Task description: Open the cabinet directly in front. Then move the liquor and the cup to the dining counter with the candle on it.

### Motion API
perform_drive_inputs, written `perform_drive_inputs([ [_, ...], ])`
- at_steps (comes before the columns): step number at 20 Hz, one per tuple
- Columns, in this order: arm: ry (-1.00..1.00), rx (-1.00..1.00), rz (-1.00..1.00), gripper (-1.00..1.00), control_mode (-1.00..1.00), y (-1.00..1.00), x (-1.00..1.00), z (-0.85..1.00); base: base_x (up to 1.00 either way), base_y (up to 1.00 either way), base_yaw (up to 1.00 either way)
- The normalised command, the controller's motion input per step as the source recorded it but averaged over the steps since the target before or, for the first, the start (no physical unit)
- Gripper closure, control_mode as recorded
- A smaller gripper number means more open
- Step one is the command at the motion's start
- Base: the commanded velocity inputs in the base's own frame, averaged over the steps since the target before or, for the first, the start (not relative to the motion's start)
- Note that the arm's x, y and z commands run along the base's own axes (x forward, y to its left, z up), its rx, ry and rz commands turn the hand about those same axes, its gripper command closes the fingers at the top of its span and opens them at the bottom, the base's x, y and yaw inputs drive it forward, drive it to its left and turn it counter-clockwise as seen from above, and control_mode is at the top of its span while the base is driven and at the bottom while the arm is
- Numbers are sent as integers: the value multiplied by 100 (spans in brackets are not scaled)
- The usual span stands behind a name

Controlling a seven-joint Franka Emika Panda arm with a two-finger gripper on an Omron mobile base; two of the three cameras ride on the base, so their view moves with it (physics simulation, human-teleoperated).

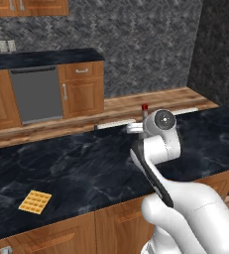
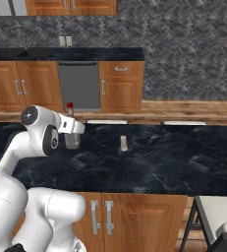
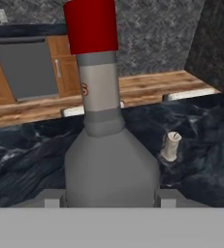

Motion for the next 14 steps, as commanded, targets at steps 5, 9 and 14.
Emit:
perform_drive_inputs([
  [5,-7,0,0,100,-100,0,13,-24,0,0,0],
  [9,-12,0,0,100,-100,0,1,-40,0,0,0],
  [14,-9,0,0,100,-100,0,0,-38,0,0,0],
])
